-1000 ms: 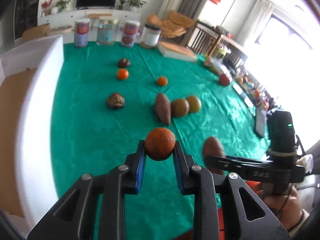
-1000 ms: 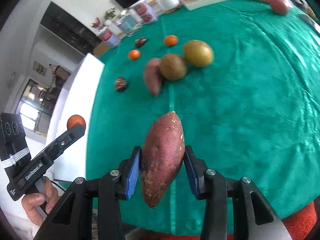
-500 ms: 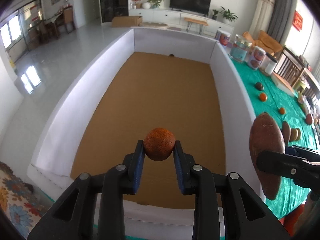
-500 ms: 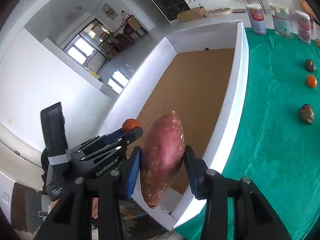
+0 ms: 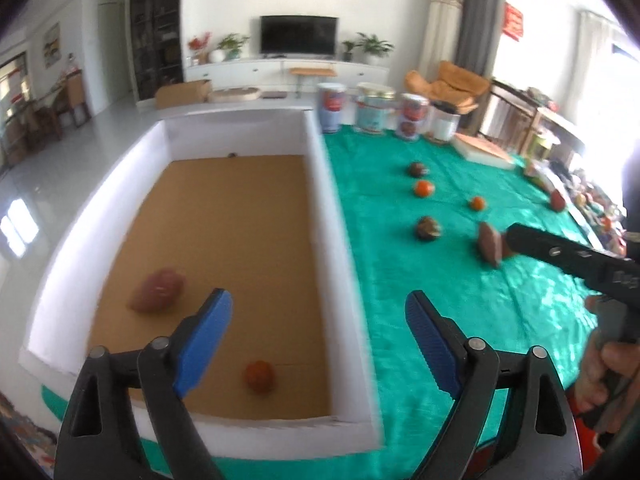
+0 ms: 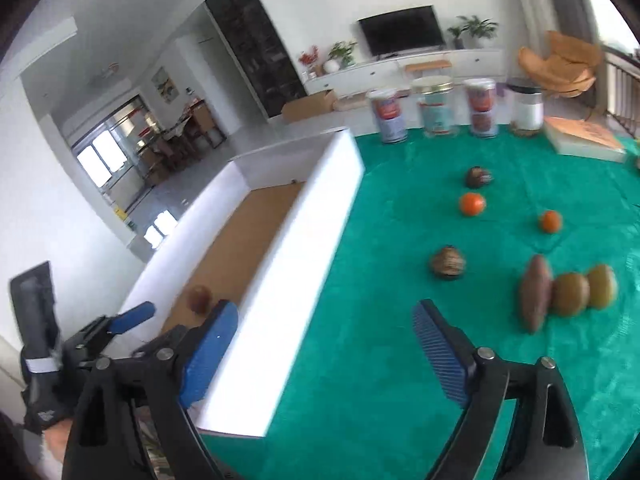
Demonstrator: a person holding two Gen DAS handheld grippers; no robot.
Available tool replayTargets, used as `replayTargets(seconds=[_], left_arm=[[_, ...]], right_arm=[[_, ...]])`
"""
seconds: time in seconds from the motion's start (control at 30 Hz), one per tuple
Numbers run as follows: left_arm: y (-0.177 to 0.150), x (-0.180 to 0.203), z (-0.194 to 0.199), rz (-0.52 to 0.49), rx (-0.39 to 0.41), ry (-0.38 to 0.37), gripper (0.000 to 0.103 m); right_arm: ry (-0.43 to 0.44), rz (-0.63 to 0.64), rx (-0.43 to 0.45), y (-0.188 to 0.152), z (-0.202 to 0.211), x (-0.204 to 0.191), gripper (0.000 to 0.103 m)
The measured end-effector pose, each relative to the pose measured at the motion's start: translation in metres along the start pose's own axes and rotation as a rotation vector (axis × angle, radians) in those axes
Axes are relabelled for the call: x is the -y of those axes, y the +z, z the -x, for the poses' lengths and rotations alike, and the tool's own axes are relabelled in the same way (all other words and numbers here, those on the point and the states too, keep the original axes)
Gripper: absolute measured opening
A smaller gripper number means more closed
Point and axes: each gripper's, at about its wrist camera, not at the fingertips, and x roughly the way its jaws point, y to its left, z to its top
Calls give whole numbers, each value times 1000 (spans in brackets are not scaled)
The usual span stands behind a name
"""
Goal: Organize fruits
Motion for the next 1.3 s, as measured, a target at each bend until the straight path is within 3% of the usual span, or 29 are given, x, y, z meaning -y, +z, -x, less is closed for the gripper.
replayTargets(seconds=[0.1,0.17,0.33,0.53,0.8,1.1,1.3], left_arm=[[-11,64,-6,-109,-24,-150,97],[-20,103,-23,-168,-64,-209,97],[-35,153,-96,-157,-154,-218,97],[-38,152,-147,-142,-142,-74,97],[-34,155,-177,-147,-162,-11,98],[-34,155,-179,-147,-169,-9,103],[-34,155,-179,-147,-170,-9,103]], right_arm=[[-211,-8,0,-39,23,60,93],[-357,-35,-28,-66,29,103,93],[-505,-198,-5,-106,62,184,93],[-550,-213,18,-120,70,203,93],[-541,-194,1,-119,47,200,94],[-581,-154,-10,-120,38,197,103],[-585,-156,7,-121,38,198,103]])
